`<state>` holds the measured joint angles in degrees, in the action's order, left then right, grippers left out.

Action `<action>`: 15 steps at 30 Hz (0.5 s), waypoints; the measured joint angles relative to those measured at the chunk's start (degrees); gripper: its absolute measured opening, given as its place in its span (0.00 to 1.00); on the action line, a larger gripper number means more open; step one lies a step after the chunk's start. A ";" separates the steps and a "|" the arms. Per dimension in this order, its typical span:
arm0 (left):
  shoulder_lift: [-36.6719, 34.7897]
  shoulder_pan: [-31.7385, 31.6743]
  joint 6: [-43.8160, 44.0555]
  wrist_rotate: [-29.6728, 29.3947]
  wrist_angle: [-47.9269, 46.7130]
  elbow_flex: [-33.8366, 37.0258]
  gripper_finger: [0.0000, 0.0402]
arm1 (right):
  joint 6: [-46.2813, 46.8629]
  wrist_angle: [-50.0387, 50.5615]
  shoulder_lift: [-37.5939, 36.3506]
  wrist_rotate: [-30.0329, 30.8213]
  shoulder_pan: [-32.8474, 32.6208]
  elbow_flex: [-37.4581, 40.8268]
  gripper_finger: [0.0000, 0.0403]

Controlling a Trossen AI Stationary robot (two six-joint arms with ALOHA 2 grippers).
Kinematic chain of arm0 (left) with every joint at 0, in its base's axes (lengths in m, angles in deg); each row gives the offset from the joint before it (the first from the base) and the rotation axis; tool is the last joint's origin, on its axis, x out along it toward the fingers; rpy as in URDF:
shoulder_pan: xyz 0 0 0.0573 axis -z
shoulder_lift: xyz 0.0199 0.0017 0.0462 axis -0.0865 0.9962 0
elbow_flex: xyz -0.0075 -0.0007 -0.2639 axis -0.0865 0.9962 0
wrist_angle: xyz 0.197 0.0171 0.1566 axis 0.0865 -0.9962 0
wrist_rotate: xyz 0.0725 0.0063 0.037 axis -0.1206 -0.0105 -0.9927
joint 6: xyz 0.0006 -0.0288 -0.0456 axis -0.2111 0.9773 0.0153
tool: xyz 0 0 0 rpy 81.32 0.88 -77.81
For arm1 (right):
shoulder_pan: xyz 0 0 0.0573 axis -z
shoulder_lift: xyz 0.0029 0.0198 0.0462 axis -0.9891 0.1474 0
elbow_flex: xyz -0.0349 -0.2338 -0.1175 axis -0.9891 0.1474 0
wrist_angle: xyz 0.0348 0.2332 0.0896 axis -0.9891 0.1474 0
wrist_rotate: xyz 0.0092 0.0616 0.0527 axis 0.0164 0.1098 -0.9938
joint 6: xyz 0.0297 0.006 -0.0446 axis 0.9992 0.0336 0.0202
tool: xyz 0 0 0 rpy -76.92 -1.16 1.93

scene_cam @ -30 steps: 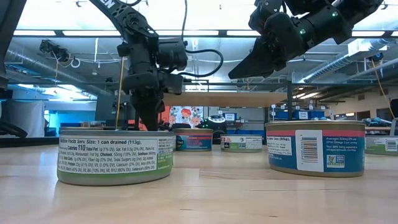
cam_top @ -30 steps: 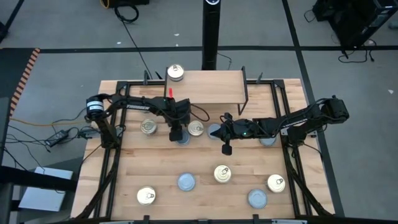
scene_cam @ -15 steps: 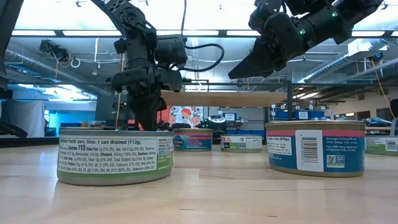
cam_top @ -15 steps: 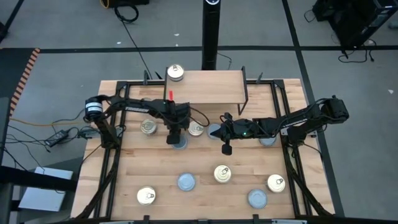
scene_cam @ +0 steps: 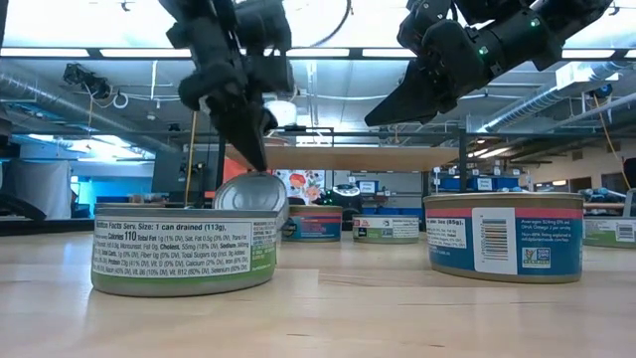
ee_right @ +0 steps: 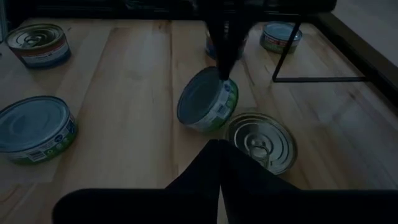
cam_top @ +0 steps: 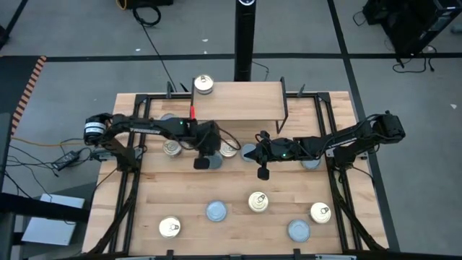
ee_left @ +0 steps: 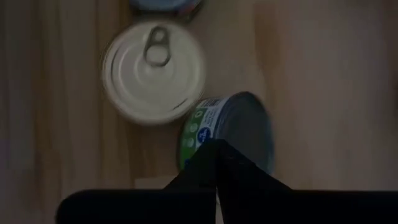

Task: Stack canned seafood by type on shelf
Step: Put the green tuna can on the shelf

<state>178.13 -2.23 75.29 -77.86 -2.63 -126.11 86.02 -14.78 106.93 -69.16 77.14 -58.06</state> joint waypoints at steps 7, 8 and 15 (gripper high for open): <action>-0.43 6.35 -1.71 -0.62 1.35 -0.20 0.00 | -0.01 0.03 0.00 0.00 0.00 0.00 0.04; -0.38 7.20 -1.71 -1.25 1.57 -0.20 0.00 | -0.01 0.02 0.00 0.00 -0.01 0.00 0.04; -0.47 10.12 0.47 -7.76 -1.50 -0.20 0.00 | 0.12 0.03 0.00 0.00 -0.07 0.00 0.06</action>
<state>177.66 7.88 75.76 -85.62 -4.13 -126.31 86.13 -14.75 106.93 -69.16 77.07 -58.06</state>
